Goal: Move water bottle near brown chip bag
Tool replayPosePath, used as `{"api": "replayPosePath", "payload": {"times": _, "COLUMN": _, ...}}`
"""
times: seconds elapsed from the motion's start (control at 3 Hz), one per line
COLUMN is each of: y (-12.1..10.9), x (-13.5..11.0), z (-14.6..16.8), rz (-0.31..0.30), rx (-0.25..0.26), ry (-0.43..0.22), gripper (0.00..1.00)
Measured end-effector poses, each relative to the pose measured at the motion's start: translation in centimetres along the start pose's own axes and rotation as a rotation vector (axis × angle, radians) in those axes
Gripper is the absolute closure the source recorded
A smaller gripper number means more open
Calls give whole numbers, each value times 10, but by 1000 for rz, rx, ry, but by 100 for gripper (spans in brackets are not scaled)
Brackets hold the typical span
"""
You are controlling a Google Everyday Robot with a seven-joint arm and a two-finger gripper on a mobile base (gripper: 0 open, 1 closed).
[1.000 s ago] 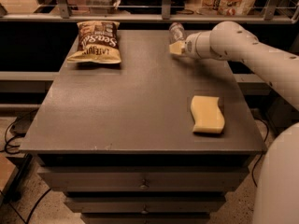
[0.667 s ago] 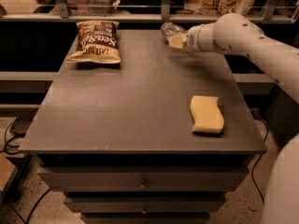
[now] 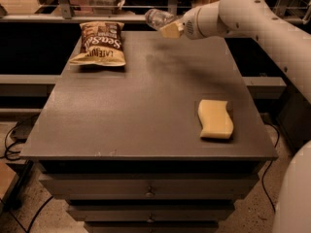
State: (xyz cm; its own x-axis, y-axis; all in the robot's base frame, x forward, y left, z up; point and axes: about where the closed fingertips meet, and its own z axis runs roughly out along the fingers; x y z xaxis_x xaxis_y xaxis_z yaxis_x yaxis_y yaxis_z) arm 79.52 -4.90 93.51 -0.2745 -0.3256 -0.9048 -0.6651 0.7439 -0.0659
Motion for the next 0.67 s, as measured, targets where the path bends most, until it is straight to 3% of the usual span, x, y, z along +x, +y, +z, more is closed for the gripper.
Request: {"api": "replayPosePath", "payload": {"times": 0.67, "y": 65, "x": 6, "z": 25, "rz": -105, "rx": -193, "ry": 90, "gripper": 100}}
